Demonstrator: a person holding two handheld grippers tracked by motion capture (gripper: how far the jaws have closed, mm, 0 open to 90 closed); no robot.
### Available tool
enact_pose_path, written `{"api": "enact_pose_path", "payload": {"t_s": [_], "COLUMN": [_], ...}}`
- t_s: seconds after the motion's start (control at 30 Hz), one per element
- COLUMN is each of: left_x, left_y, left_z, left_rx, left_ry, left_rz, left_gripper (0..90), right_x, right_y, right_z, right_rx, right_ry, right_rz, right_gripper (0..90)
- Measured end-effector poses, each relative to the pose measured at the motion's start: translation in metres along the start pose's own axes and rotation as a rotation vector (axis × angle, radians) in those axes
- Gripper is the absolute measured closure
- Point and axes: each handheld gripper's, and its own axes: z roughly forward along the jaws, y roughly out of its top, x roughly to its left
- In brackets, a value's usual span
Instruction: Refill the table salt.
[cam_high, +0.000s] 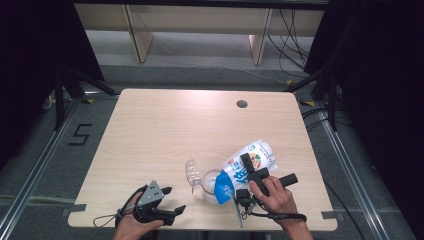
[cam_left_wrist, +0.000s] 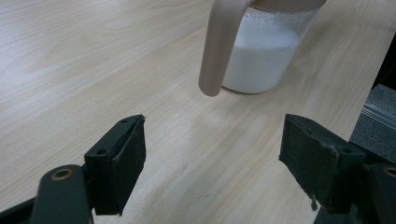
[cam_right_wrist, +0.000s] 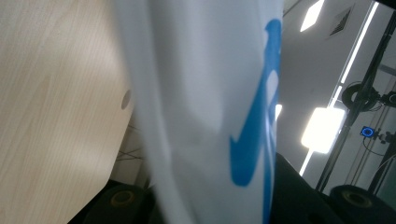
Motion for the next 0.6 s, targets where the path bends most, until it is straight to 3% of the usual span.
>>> {"api": "enact_pose_path", "payload": {"t_s": [0.1, 0.13, 0.23, 0.27, 0.33, 0.5, 0.53, 0.57, 0.6], "left_x": [-0.0002, -0.0002, -0.0001, 0.0005, 0.0009, 0.0004, 0.0005, 0.0011, 0.0003], "left_y": [0.0, 0.0, 0.0, 0.0, 0.0001, -0.0001, -0.0002, 0.0, 0.0002], "left_z": [0.0, 0.0, 0.0, -0.0004, -0.0006, -0.0004, -0.0002, -0.0008, -0.001], "left_rx": [-0.001, 0.0, -0.001, 0.005, 0.008, 0.003, 0.001, 0.008, 0.01], "left_ry": [0.0, 0.0, 0.0, 0.002, 0.004, 0.001, 0.0, 0.003, 0.002], "left_rz": [0.0, -0.001, 0.0, 0.005, 0.01, 0.005, 0.004, 0.012, 0.006], "left_gripper": [22.0, 22.0, 22.0, 22.0, 22.0, 22.0, 22.0, 22.0, 22.0], "right_x": [-0.0016, -0.0003, 0.0009, 0.0032, 0.0035, 0.0004, -0.0025, -0.0019, -0.0032], "right_y": [-0.0003, -0.0003, -0.0009, -0.0011, -0.0015, -0.0013, -0.0015, -0.0015, -0.0018], "right_z": [0.0003, 0.0005, 0.0017, 0.0013, 0.002, 0.0011, 0.0015, 0.0006, 0.0008], "right_rx": [-0.008, -0.008, -0.023, -0.015, -0.028, -0.043, -0.056, -0.051, -0.064], "right_ry": [0.009, 0.004, -0.003, 0.002, 0.005, 0.019, 0.014, 0.024, 0.025], "right_rz": [0.0, 0.027, 0.041, 0.076, 0.101, 0.148, 0.131, 0.171, 0.18], "right_gripper": [86.6, 86.6, 86.6, 86.6, 86.6, 86.7, 86.7, 86.7, 86.7]}}
